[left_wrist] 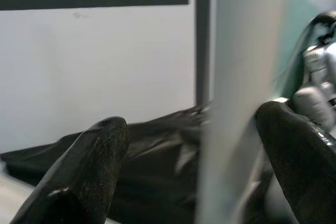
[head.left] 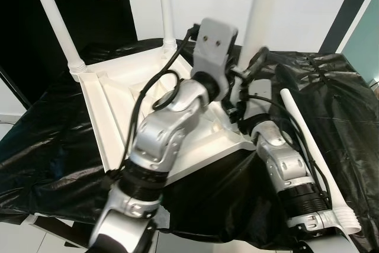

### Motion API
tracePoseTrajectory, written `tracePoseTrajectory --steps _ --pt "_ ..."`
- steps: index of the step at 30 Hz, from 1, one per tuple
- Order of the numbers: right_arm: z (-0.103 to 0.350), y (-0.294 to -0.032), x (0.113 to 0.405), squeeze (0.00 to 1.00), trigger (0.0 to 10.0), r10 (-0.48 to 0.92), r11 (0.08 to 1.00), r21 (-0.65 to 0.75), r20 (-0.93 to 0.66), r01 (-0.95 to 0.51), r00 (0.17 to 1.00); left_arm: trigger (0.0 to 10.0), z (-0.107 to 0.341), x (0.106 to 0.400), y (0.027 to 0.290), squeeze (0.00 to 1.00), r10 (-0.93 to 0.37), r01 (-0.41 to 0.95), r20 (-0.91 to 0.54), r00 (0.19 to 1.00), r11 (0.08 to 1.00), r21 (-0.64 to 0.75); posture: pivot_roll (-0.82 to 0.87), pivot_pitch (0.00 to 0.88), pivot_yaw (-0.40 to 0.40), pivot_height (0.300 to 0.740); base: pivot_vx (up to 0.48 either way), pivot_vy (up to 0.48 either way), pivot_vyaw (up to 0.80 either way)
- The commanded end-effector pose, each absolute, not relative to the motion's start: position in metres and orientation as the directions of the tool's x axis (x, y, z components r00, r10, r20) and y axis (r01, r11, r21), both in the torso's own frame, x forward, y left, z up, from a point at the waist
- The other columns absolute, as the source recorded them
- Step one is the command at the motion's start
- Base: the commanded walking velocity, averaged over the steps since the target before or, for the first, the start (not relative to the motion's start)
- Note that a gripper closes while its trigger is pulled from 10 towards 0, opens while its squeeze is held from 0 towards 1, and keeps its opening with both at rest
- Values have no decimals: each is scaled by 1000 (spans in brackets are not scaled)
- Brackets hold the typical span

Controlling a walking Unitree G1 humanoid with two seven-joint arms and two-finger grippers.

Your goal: Building children table

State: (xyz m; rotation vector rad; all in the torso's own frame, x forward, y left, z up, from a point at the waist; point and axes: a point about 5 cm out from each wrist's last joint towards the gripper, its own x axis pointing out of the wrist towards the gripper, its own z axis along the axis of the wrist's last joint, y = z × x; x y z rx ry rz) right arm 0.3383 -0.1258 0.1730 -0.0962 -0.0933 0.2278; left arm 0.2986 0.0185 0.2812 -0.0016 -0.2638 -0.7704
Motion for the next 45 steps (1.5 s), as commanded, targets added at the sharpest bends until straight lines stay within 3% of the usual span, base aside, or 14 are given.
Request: tracePoseTrajectory --steps 1,10,22,30,45 --pt "170 -133 338 0 10000 197 978 -87 68 -191 978 10000 278 300 24 0 -685 678 236 689 724 122 -26 0 0 740 0 0 0" --pt "160 -145 336 0 10000 154 987 -48 36 -152 987 10000 263 297 43 0 -702 671 212 680 712 206 -24 0 1 740 0 0 0" --pt "153 -146 329 0 10000 137 990 -27 14 -136 990 10000 225 283 43 0 -805 776 57 591 586 236 -24 0 4 740 0 0 0" --pt "146 -142 316 0 10000 119 993 -14 -5 -119 993 10000 197 264 43 0 -875 864 -96 474 441 242 -27 6 7 740 0 0 0" --pt "136 -160 310 0 10000 17 999 48 -51 -14 999 10000 192 260 45 0 -883 878 -124 453 417 237 -31 7 10 740 0 0 0"
